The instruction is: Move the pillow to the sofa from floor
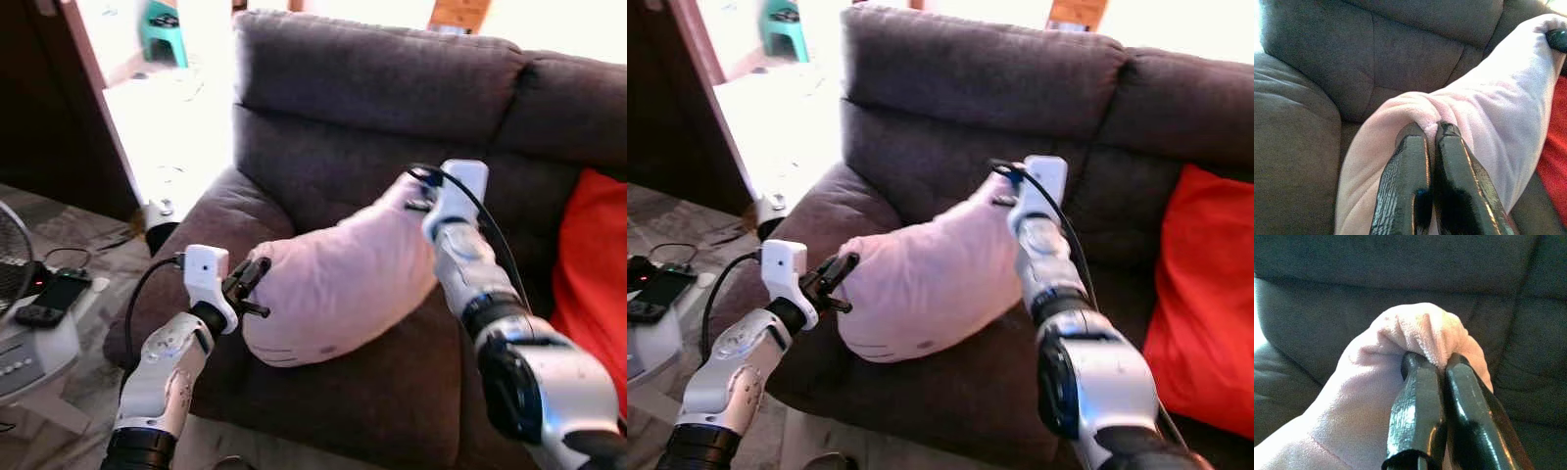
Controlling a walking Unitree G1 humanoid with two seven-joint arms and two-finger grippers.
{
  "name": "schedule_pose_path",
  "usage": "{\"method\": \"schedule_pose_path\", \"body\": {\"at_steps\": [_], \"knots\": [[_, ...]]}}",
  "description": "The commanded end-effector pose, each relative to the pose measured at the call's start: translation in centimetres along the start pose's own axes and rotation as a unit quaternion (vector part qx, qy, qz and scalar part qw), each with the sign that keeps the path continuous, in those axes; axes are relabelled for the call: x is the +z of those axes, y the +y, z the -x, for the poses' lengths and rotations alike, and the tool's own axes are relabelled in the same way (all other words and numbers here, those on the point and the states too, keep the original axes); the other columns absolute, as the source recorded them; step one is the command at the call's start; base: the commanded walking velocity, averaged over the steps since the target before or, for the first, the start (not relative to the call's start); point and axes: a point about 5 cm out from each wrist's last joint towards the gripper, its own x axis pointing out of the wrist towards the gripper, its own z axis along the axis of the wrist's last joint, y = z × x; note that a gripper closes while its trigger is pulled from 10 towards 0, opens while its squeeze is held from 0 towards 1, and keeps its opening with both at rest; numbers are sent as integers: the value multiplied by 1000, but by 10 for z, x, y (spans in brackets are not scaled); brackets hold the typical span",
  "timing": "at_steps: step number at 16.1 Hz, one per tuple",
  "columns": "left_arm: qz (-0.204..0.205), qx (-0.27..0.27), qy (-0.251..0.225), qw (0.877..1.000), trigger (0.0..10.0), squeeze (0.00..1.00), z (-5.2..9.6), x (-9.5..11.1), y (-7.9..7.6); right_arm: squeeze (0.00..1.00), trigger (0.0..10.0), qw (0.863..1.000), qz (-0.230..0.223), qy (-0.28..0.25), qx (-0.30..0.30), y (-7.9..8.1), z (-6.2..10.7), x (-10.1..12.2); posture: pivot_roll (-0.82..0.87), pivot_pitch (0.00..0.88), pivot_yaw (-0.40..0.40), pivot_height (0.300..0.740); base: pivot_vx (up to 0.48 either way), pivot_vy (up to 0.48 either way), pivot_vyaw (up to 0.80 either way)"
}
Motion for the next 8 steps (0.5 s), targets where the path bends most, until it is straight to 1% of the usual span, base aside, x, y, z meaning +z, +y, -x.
{"method": "schedule_pose_path", "body": {"at_steps": [1, 3, 4, 5, 6, 7, 8], "knots": [[2, -20, -23, 1000, 10000, 0, -3, 11, -8, 0, 10000, 999, 8, -28, 25, 10, -3, 18, 158, 17, -114, 740, 0, 0, 0], [22, -23, -37, 999, 10000, 0, -5, 16, -14, 0, 10000, 999, 5, -29, 43, 22, -5, 28, 175, 18, -123, 740, 0, 0, 0], [32, -26, -42, 998, 10000, 0, -5, 17, -17, 0, 10000, 998, 4, -28, 64, 31, -6, 33, 182, 19, -128, 740, 0, 0, 0], [34, -26, -42, 998, 10000, 0, -4, 17, -19, 0, 10000, 997, 10, -26, 74, 37, -6, 34, 191, 22, -135, 740, 0, 0, 0], [37, -27, -43, 998, 10000, 0, -4, 17, -21, 0, 10000, 996, 13, -25, 89, 45, -5, 35, 196, 25, -138, 740, 0, 0, 0], [47, -28, -48, 997, 10000, 0, -3, 19, -23, 0, 10000, 992, 21, -25, 120, 59, -4, 36, 200, 30, -139, 740, 0, 0, 0], [51, -29, -51, 997, 10000, 0, -2, 20, -24, 0, 10000, 990, 21, -25, 138, 66, -3, 36, 205, 35, -140, 740, 0, 0, 0]]}}
